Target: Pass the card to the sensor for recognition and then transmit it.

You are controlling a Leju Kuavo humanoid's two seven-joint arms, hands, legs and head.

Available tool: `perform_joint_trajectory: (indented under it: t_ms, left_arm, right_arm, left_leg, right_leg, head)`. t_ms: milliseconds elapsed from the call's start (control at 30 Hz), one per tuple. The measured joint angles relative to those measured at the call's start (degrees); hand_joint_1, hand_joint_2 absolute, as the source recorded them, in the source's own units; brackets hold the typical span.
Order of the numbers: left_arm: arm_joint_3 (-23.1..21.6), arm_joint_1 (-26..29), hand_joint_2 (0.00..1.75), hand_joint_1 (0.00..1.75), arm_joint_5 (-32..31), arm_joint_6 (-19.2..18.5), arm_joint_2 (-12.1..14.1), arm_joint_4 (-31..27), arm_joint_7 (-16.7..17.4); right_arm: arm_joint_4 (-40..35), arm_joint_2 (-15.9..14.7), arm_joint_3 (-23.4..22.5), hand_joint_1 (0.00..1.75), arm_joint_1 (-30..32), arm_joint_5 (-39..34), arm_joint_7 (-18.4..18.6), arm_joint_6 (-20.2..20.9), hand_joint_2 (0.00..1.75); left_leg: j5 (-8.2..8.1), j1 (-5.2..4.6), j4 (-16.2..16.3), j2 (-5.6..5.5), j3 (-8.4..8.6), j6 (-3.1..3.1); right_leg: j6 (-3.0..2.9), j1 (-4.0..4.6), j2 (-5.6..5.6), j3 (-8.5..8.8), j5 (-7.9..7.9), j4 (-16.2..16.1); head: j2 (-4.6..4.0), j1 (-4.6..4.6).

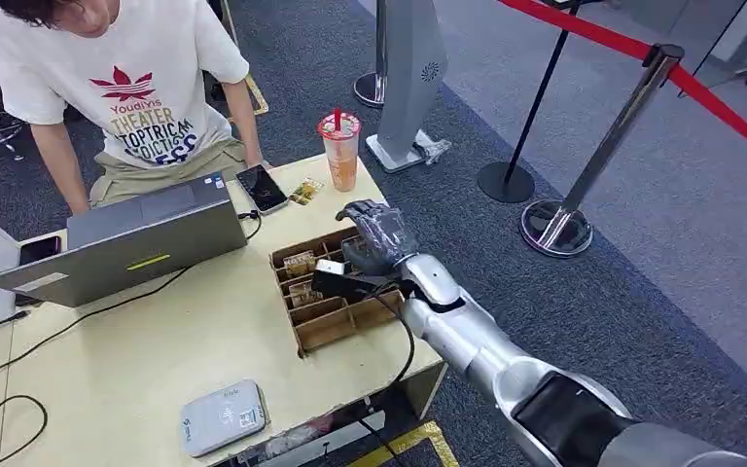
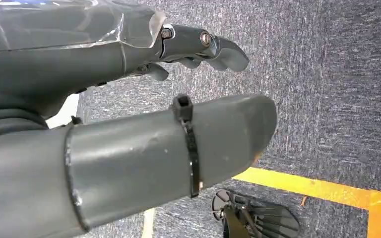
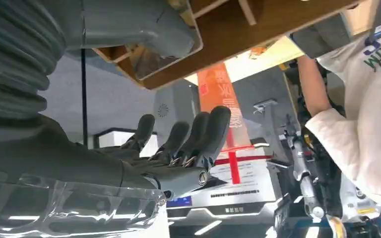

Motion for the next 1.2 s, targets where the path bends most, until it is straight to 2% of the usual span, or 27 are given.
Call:
perform_joint_trajectory:
  t_ms: [100, 133, 333, 433, 767, 800, 833, 1200]
  left_arm:
    - [0.0, 0.0, 0.0, 0.0, -0.1, 0.0, 0.0, 0.0, 0.0]
    - [0.0, 0.0, 0.0, 0.0, -0.2, 0.0, 0.0, 0.0, 0.0]
    - [0.0, -0.1, 0.0, 0.0, -0.7, -0.2, 0.0, 0.0, 0.1]
    - [0.0, -0.2, 0.0, 0.0, -0.9, -0.2, 0.0, 0.0, 0.4]
    - [0.0, -0.4, 0.0, 0.0, -1.0, -0.2, 0.0, 0.0, 0.5]
    - [0.0, -0.4, 0.0, 0.0, -1.0, -0.3, 0.0, 0.0, 0.5]
    - [0.0, -0.4, 0.0, 0.0, -1.0, -0.3, 0.0, 0.0, 0.5]
    - [-0.1, -0.4, 0.0, 0.0, -1.1, -0.4, 0.0, 0.0, 0.7]
  right_arm:
    - [-0.9, -0.5, -0.3, 0.75, 1.1, 0.2, 0.5, 0.0, 1.75]
    - [-1.1, -0.6, -0.3, 0.84, 1.4, 0.3, 0.6, -0.1, 1.75]
    - [-2.7, -1.2, -0.9, 0.8, 3.1, 0.3, 1.4, -0.2, 1.75]
    - [-3.5, -1.4, -1.5, 0.87, 4.2, 0.7, 1.7, -0.2, 1.75]
    - [-5.6, -1.6, -2.2, 0.82, 5.7, 1.3, 2.2, 0.0, 1.75]
    - [-5.7, -1.6, -2.3, 0.75, 5.7, 1.3, 2.2, 0.0, 1.75]
    - [-5.8, -1.6, -2.3, 0.75, 5.8, 1.3, 2.2, 0.0, 1.75]
    - [-6.0, -1.6, -2.8, 0.86, 5.8, 2.1, 2.2, 0.5, 1.75]
  left_leg:
    - [0.0, 0.0, 0.0, 0.0, 0.0, 0.0]
    - [0.0, 0.0, 0.0, 0.0, 0.0, 0.0]
    - [0.0, 0.0, 0.0, 0.01, 0.01, 0.0]
    - [0.0, 0.0, 0.0, 0.01, 0.01, 0.0]
    - [0.0, 0.0, 0.0, 0.02, 0.0, 0.0]
    - [0.0, 0.0, 0.0, 0.02, 0.01, 0.0]
    - [0.0, 0.0, 0.0, 0.02, 0.0, 0.0]
    - [0.0, 0.0, 0.0, 0.01, 0.0, 0.0]
  right_leg:
    - [0.0, 0.0, 0.0, 0.0, 0.0, 0.0]
    - [0.0, 0.0, 0.01, 0.0, 0.0, 0.0]
    - [0.0, 0.0, 0.01, -0.01, 0.0, 0.0]
    - [0.0, 0.0, 0.01, -0.01, 0.0, 0.0]
    - [0.0, 0.0, 0.02, -0.01, 0.0, 0.0]
    - [0.0, 0.0, 0.02, -0.01, 0.0, 0.0]
    - [0.0, 0.0, 0.02, -0.01, 0.0, 0.0]
    - [0.0, 0.0, 0.01, -0.01, 0.0, 0.0]
  head:
    - [0.0, 0.02]
    - [0.0, 0.0]
    - [0.0, 0.0]
    - [0.0, 0.0]
    - [0.0, 0.0]
    - [0.0, 0.0]
    - [0.0, 0.0]
    - [0.0, 0.0]
